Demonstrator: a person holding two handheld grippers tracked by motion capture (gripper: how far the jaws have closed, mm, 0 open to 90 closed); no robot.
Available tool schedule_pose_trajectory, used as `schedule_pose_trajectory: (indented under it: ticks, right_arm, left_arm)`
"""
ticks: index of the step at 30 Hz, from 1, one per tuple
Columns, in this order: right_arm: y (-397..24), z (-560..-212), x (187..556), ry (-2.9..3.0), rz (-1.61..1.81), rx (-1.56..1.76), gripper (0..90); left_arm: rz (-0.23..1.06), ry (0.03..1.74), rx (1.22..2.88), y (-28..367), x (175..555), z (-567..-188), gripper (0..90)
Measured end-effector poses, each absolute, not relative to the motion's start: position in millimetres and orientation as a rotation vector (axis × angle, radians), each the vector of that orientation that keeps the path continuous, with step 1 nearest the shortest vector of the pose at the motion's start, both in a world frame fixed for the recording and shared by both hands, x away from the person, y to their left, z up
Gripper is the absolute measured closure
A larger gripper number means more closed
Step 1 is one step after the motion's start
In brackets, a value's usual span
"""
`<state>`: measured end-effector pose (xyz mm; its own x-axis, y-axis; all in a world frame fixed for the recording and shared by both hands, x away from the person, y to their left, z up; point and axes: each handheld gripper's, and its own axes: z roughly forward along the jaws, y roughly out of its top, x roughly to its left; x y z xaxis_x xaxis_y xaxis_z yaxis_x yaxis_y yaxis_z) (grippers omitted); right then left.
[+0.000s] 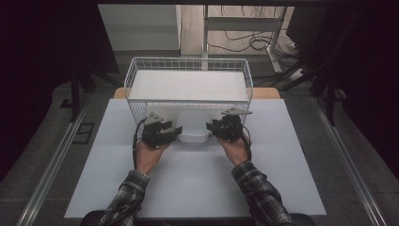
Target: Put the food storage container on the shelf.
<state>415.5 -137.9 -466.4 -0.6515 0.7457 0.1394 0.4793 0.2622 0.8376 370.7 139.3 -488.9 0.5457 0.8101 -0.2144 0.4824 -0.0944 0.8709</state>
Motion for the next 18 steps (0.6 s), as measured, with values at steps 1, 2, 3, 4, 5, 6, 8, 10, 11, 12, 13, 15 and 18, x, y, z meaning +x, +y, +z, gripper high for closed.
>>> schedule_pose_trajectory:
  ticks: [1, 2, 3, 4, 5, 6, 8, 10, 11, 12, 13, 15, 18]
  right_arm:
    - [-138.0, -466.0, 413.3, 2.261, 1.333, 1.117, 65.5]
    - [-138.1, -465.5, 410.9, 2.267, 1.337, 1.109, 67.1]
    - [-138.3, -465.2, 408.7, 2.272, 1.343, 1.095, 68.2]
    - [-138.6, -464.7, 406.4, 2.278, 1.345, 1.084, 69.7]
    - [-139.1, -464.1, 403.4, 2.286, 1.346, 1.072, 71.4]
    - [-139.5, -463.6, 401.0, 2.293, 1.348, 1.059, 73.0]
    - [-140.1, -462.9, 396.8, 2.306, 1.352, 1.044, 76.5]
    - [-140.7, -462.6, 391.7, 2.318, 1.357, 1.011, 81.0]
    - [-140.7, -462.7, 389.4, 2.325, 1.358, 0.998, 82.6]
    - [-140.5, -462.8, 387.7, 2.332, 1.36, 0.994, 84.0]
    - [-140.1, -463.1, 385.6, 2.341, 1.362, 0.988, 85.1]
    - [-139.2, -463.4, 381.6, 2.353, 1.36, 0.972, 87.8]
    - [-137.5, -463.9, 376.6, 2.355, 1.346, 0.957, 88.8]
  left_arm:
    - [0.404, 1.066, 1.751, 138.9, 367.6, -488.0, 37.7]
    - [0.411, 1.049, 1.755, 138.4, 364.4, -486.9, 35.3]
    - [0.417, 1.031, 1.76, 137.6, 361.2, -485.8, 33.0]
    - [0.429, 1.013, 1.769, 136.9, 357.1, -484.6, 30.3]
    - [0.432, 1.0, 1.775, 136.6, 353.6, -483.8, 28.3]
    - [0.437, 0.986, 1.779, 136.6, 351.2, -483.3, 26.7]
    - [0.441, 0.967, 1.795, 136.4, 345.2, -482.6, 21.4]
    - [0.442, 0.963, 1.802, 136.6, 337.9, -482.5, 18.0]
    - [0.437, 0.964, 1.799, 136.8, 335.3, -482.6, 16.4]
    - [0.432, 0.963, 1.797, 137.5, 331.9, -482.8, 14.8]
    - [0.426, 0.965, 1.796, 138.4, 328.6, -483.1, 13.8]
    - [0.418, 0.968, 1.794, 140.4, 320.2, -484.4, 11.3]
    - [0.426, 0.966, 1.801, 143.7, 307.3, -486.1, 8.5]
